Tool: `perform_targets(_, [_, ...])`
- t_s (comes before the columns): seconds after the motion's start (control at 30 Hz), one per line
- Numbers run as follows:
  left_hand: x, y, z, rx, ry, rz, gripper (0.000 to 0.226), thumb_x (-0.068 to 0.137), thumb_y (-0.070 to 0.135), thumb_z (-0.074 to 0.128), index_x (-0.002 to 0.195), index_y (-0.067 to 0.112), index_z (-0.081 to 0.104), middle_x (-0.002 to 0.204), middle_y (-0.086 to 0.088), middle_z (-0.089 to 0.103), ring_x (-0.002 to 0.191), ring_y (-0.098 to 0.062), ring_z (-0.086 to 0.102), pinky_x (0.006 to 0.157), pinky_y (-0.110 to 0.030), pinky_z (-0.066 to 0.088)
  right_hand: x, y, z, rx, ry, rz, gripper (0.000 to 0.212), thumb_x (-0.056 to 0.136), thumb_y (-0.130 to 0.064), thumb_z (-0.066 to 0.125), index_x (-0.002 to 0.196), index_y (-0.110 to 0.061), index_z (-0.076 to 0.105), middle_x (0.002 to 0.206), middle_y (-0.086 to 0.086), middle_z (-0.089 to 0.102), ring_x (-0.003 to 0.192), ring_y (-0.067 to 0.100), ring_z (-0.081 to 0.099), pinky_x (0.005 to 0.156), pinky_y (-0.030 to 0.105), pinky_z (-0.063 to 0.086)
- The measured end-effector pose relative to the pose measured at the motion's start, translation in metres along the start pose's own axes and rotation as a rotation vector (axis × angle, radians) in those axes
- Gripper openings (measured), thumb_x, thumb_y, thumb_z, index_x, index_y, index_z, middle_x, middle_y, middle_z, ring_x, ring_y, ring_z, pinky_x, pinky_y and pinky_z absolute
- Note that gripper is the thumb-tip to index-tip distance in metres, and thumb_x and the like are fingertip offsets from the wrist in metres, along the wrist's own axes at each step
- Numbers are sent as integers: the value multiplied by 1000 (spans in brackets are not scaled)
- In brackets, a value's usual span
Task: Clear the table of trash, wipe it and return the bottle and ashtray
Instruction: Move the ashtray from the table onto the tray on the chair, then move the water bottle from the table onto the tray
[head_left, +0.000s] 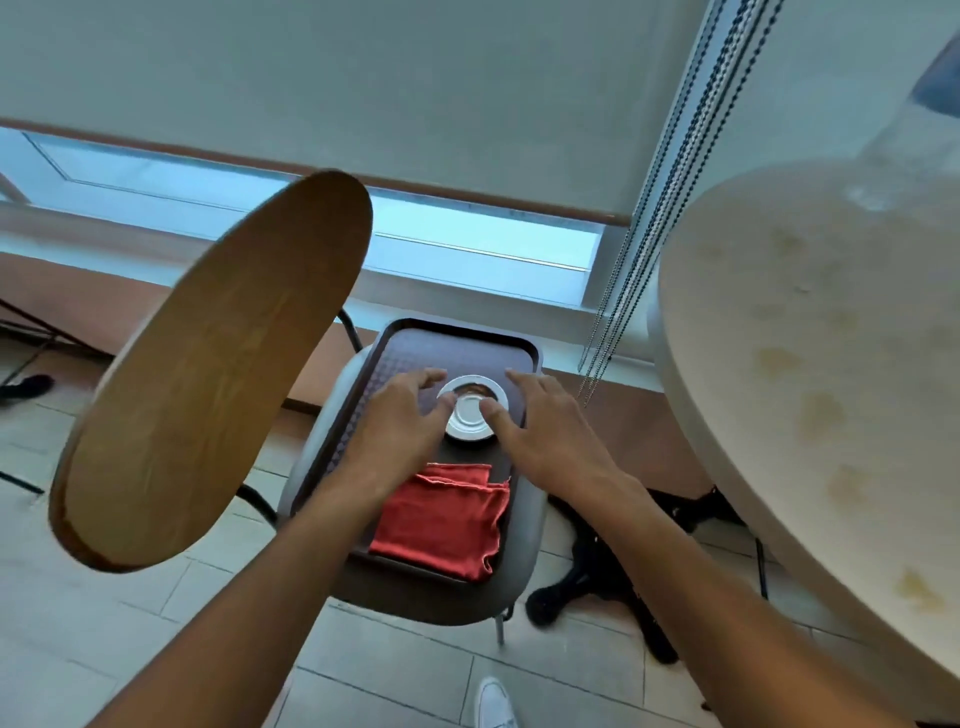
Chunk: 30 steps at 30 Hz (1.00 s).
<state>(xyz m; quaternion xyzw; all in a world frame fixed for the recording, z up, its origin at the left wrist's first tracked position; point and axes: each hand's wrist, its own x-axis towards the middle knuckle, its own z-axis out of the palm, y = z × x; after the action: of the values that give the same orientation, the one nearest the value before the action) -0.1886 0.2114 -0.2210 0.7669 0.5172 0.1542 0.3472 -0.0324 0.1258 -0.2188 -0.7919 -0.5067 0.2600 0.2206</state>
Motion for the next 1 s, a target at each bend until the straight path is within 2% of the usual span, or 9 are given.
perform_targets(0.23, [-32,65,-60,33,125,134,40,96,45,58,134,34,56,139,6,57,126,-14,52,104,-35,43,-45,-56,-67,54,79,-144,64,96,-56,53,152,-27,36,156,-2,36,143,18,34,114,34,31])
perform_targets(0.33, [-40,92,-82,20,187,199,38,96,47,56,133,38,55,139,10,56,127,-8,49,99,-28,38,-65,-75,-92,86,110,-206,64,97,-55,53,153,-31,33,159,-6,31,146,15,30,116,36,30])
perform_targets(0.5, [-47,133,-101,-6,243,307,39,96,48,56,133,35,56,135,13,58,113,4,45,94,-22,33,-85,-93,-130,74,196,-272,66,95,-58,53,153,-31,34,159,-8,32,146,12,31,116,33,29])
perform_targets(0.6, [-48,158,-108,-13,266,361,38,95,46,58,130,32,59,130,12,61,113,2,48,93,-21,33,-94,-93,-155,55,271,-282,64,94,-57,54,150,-30,39,156,-6,37,143,13,35,112,30,30])
perform_targets(0.73, [-52,191,-107,-33,267,465,39,95,46,59,130,31,59,130,10,62,121,-4,53,96,-23,36,-106,-82,-187,7,340,-254,63,94,-60,54,149,-32,39,155,-4,39,141,14,38,103,25,28])
perform_targets(0.87, [-50,217,-100,-42,247,522,39,95,46,58,131,32,58,130,11,61,124,-8,52,95,-24,35,-116,-67,-214,-27,397,-202,65,93,-63,52,150,-34,37,157,-5,37,143,15,37,108,31,29])
perform_targets(1.0, [-47,242,-86,-57,215,581,38,95,47,58,129,33,59,129,10,62,123,-9,53,94,-24,34,-126,-48,-235,-50,458,-139,68,93,-64,52,150,-32,36,157,-3,39,142,18,40,114,41,35])
